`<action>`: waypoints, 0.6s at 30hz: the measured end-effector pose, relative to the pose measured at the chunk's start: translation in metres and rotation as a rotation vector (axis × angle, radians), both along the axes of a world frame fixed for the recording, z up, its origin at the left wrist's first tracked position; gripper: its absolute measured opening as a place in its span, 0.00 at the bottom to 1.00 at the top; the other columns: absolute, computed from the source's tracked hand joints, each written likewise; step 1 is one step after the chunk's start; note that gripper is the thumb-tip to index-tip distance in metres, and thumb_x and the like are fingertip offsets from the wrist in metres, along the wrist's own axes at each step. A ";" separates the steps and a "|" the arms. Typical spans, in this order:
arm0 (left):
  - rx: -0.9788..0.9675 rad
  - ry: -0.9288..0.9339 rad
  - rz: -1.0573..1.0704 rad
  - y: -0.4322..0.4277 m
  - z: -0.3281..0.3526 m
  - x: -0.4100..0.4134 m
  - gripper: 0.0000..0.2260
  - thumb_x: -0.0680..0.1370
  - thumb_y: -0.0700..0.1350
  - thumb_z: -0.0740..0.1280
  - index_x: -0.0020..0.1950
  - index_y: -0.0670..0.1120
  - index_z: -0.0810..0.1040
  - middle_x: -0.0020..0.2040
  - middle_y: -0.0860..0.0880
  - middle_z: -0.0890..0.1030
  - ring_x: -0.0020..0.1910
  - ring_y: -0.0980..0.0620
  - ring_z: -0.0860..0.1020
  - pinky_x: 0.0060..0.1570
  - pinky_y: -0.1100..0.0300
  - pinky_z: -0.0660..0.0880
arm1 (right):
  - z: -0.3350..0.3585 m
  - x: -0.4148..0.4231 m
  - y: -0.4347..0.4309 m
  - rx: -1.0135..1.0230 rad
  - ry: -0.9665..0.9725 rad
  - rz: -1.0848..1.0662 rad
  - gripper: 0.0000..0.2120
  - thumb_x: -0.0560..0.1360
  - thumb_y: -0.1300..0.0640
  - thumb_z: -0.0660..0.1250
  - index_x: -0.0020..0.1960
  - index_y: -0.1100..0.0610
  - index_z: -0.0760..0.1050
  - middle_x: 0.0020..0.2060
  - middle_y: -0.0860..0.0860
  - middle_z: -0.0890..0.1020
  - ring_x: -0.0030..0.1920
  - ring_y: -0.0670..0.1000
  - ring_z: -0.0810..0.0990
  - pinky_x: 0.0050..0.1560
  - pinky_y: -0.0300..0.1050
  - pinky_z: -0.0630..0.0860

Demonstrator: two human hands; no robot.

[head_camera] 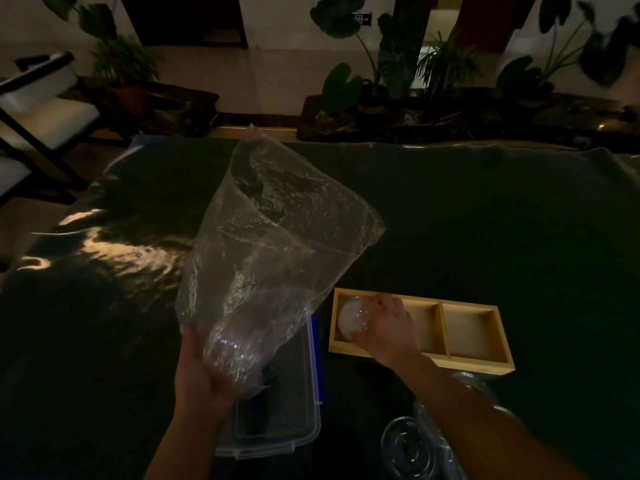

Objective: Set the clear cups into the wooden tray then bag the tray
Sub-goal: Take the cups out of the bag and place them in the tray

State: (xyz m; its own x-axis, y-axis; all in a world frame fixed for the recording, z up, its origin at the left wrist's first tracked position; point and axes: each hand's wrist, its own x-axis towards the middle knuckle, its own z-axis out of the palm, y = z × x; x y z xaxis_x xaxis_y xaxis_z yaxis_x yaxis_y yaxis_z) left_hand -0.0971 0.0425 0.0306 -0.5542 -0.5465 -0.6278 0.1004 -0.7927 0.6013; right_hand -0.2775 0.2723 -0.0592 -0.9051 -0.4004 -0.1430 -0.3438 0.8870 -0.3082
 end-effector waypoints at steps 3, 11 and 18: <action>-0.007 -0.026 0.014 0.000 0.001 0.001 0.26 0.79 0.65 0.62 0.71 0.52 0.76 0.65 0.42 0.82 0.63 0.38 0.79 0.64 0.35 0.73 | -0.002 0.000 -0.002 -0.017 -0.004 -0.005 0.42 0.65 0.33 0.74 0.73 0.46 0.64 0.71 0.50 0.68 0.69 0.54 0.68 0.68 0.55 0.70; -0.013 0.028 -0.016 0.000 -0.004 0.002 0.24 0.80 0.65 0.61 0.68 0.51 0.79 0.61 0.43 0.85 0.62 0.39 0.81 0.61 0.39 0.76 | 0.004 0.001 0.007 -0.175 -0.070 -0.017 0.41 0.64 0.34 0.74 0.71 0.41 0.62 0.69 0.47 0.66 0.68 0.52 0.67 0.64 0.52 0.72; 0.013 0.021 -0.018 -0.002 -0.001 0.001 0.25 0.78 0.65 0.64 0.68 0.51 0.79 0.62 0.42 0.84 0.60 0.39 0.81 0.53 0.40 0.78 | 0.055 0.000 0.032 -0.415 0.005 -0.122 0.13 0.77 0.52 0.72 0.59 0.45 0.77 0.55 0.44 0.78 0.56 0.46 0.80 0.52 0.36 0.73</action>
State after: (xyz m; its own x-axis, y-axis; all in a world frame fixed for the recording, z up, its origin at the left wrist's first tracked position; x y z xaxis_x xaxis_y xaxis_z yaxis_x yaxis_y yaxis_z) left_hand -0.0960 0.0404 0.0295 -0.5775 -0.5278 -0.6228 0.0985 -0.8024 0.5886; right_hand -0.2770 0.3045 -0.0038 -0.9496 -0.3132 0.0116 -0.2463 0.7227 -0.6458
